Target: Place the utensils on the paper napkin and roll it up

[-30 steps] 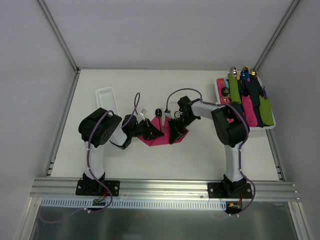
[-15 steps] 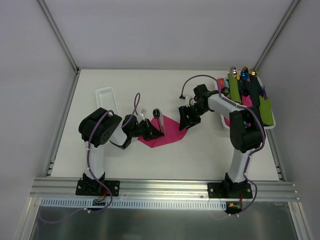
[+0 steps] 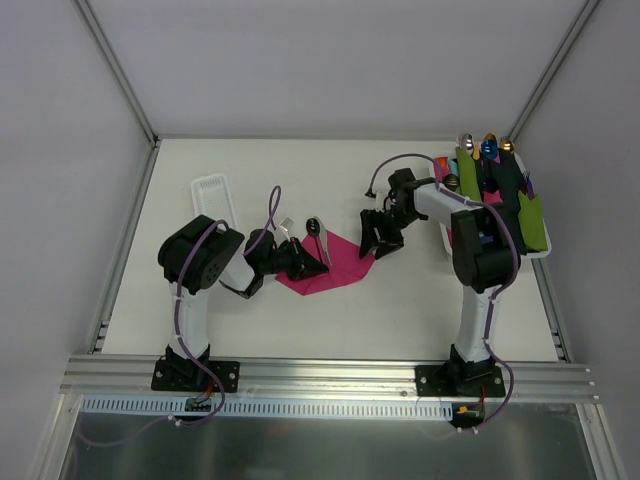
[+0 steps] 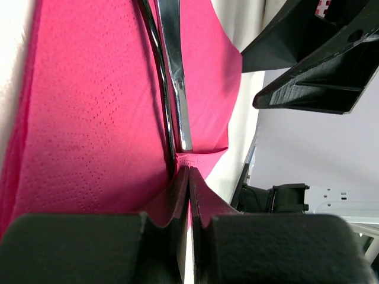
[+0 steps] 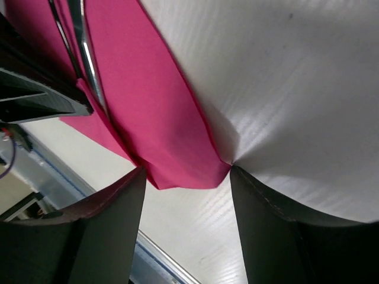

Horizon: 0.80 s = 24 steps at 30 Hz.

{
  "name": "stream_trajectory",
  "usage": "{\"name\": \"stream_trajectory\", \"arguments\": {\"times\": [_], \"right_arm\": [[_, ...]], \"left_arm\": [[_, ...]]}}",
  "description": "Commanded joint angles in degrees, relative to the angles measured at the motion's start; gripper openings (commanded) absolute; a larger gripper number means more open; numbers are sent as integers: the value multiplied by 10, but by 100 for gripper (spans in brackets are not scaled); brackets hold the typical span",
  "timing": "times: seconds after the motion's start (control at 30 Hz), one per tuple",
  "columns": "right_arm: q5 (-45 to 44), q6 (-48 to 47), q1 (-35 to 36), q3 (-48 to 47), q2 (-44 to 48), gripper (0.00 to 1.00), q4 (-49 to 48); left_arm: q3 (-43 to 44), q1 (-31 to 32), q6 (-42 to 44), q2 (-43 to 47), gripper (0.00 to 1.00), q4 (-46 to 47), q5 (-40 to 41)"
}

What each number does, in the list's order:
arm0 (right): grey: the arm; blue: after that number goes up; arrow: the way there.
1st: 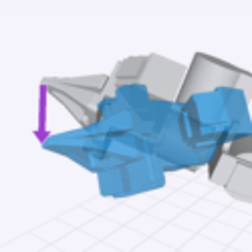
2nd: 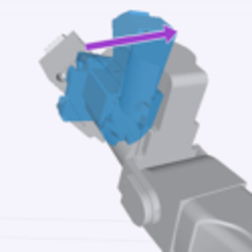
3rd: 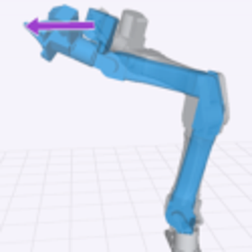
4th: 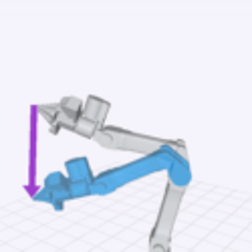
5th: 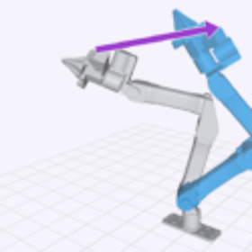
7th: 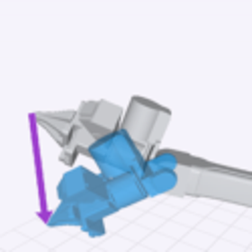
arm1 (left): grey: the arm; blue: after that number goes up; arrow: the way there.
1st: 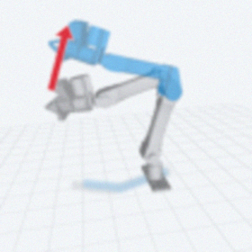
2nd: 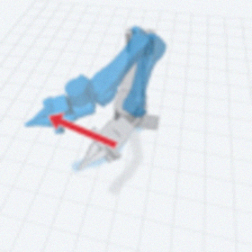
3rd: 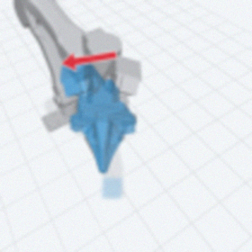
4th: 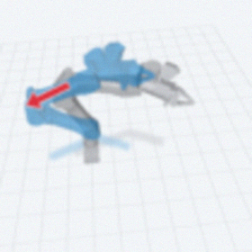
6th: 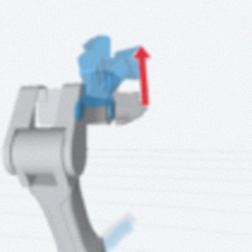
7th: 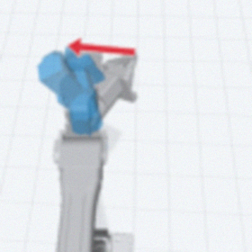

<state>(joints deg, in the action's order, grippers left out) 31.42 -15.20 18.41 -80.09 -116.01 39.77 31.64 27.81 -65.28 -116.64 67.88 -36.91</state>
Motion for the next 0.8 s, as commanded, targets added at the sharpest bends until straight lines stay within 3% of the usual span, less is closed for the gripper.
{"name": "stream_trajectory", "arguments": {"times": [0.0, 0.43, 0.77], "right_arm": [[22, 17, -1, 3, -43, 63, 6], [192, 59, -7, 25, -33, 46, -20], [196, 77, -12, 21, -5, 36, -36]], "left_arm": [[0, 5, 24, -11, 0, -23, 26], [-3, 5, 24, -10, 0, -26, 31], [-8, 5, 34, -3, 0, -40, 38]]}}
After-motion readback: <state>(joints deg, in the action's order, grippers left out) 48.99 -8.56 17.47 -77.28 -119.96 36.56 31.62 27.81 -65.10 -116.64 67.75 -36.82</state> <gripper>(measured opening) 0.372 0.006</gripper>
